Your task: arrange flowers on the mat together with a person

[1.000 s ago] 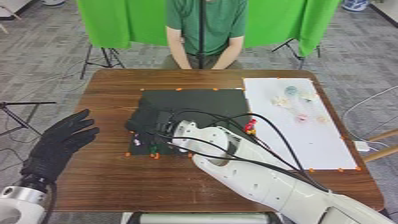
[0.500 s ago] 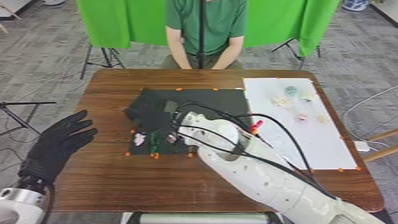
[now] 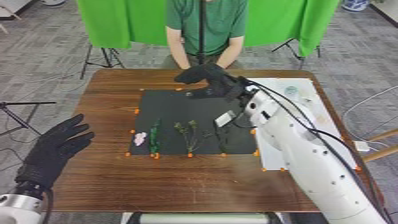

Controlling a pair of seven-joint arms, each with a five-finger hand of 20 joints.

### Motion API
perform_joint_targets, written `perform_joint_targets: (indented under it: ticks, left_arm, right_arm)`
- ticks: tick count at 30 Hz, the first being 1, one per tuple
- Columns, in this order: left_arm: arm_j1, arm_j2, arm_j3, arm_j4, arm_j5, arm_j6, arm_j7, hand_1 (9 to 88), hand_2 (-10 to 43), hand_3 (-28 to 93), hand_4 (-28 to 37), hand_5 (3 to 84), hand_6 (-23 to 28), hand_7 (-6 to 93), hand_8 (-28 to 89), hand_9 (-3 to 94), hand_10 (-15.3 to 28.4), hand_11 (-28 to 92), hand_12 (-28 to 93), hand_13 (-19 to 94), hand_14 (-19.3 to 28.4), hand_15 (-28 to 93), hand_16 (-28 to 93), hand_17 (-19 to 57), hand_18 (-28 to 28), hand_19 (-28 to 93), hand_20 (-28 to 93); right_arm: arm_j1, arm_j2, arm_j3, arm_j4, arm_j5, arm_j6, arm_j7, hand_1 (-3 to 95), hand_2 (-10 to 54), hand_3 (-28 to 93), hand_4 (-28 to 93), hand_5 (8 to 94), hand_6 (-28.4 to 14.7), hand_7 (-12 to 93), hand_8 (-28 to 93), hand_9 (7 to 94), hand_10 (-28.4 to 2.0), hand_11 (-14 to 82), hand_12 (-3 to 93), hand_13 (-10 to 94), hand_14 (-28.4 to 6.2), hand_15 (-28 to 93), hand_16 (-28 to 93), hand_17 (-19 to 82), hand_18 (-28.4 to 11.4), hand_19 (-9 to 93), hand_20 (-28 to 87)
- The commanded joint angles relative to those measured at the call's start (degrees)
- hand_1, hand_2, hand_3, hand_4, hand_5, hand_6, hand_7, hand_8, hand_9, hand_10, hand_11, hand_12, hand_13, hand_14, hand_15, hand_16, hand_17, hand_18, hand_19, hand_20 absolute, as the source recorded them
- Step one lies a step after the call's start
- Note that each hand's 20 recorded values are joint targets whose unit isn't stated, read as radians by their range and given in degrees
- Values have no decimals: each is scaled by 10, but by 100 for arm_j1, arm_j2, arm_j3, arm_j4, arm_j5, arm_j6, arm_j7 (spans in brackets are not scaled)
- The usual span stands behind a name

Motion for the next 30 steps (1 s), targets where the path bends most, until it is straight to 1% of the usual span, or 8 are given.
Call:
perform_joint_targets:
  ticks: [1, 5, 10, 14, 17, 24, 27, 30]
  left_arm:
    - [93, -85, -6, -14, 11, -13, -30, 310, -24, 686, -222, 339, 52, 192, -94, 298, 127, 220, 185, 262, 157, 368, -2, -53, 222, 491, 82]
    - [94, -107, -17, -4, 6, -42, -65, 310, -24, 685, -222, 339, 52, 192, -94, 297, 125, 220, 186, 263, 156, 367, -3, -53, 222, 492, 82]
    - [86, -133, -36, 13, 8, -94, -86, 310, -25, 687, -221, 339, 52, 192, -94, 298, 126, 221, 185, 263, 156, 365, -3, -53, 222, 492, 82]
    - [89, -153, -42, 3, 9, -97, -89, 309, -24, 686, -222, 339, 51, 191, -94, 297, 125, 222, 186, 263, 157, 367, -2, -53, 222, 492, 82]
    - [62, -149, -35, 20, 2, -119, -98, 309, -24, 687, -221, 340, 52, 191, -94, 297, 125, 221, 185, 263, 157, 367, -3, -53, 222, 491, 82]
    - [82, -164, -55, 24, -1, -147, -139, 309, -24, 687, -222, 339, 52, 190, -94, 297, 125, 221, 185, 262, 157, 366, -3, -53, 222, 491, 82]
    - [89, -170, -34, 17, -1, -132, -128, 309, -24, 687, -222, 340, 52, 190, -94, 297, 126, 221, 185, 263, 158, 366, -3, -53, 222, 491, 82]
    - [148, -207, -43, -10, 6, -131, -126, 308, -24, 688, -221, 339, 52, 190, -94, 298, 125, 221, 185, 263, 157, 366, -3, -53, 221, 490, 82]
  right_arm:
    - [-1204, 926, 1177, -608, 1576, 111, 594, 257, 16, 846, -257, 447, -28, 208, -111, 448, -125, 158, 239, 380, -93, 224, 269, 178, -164, 391, 265]
    - [-2026, 970, 1921, -921, 2341, 133, 930, 245, 10, 843, -245, 432, -36, 181, -93, 431, -128, 142, 244, 366, -96, 195, 296, 171, -167, 376, 263]
    - [-2975, 849, 2644, -1199, 3434, 333, 1258, 232, -8, 837, -246, 421, -43, 163, -89, 420, -130, 126, 242, 355, -104, 180, 306, 161, -173, 366, 260]
    - [-3639, 675, 3129, -1400, 4018, 379, 1394, 227, -18, 838, -240, 410, -40, 157, -86, 413, -131, 115, 244, 346, -106, 164, 315, 154, -176, 357, 257]
    - [-4046, 544, 3443, -1560, 4366, 435, 1464, 228, -15, 841, -235, 401, -39, 153, -90, 408, -128, 97, 241, 341, -110, 144, 320, 152, -178, 347, 254]
    - [-4771, 128, 4000, -1882, 4547, 572, 1422, 219, -25, 825, -234, 388, -38, 136, -87, 399, -127, 66, 237, 332, -113, 95, 347, 144, -182, 319, 243]
    - [-4977, -42, 4116, -1976, 4524, 647, 1370, 217, -30, 821, -235, 386, -38, 140, -85, 398, -127, 63, 241, 332, -113, 90, 357, 139, -184, 322, 247]
    - [-5088, -174, 4188, -1992, 4543, 660, 1311, 214, -36, 821, -235, 385, -37, 145, -84, 397, -127, 65, 246, 334, -113, 89, 368, 132, -188, 335, 257]
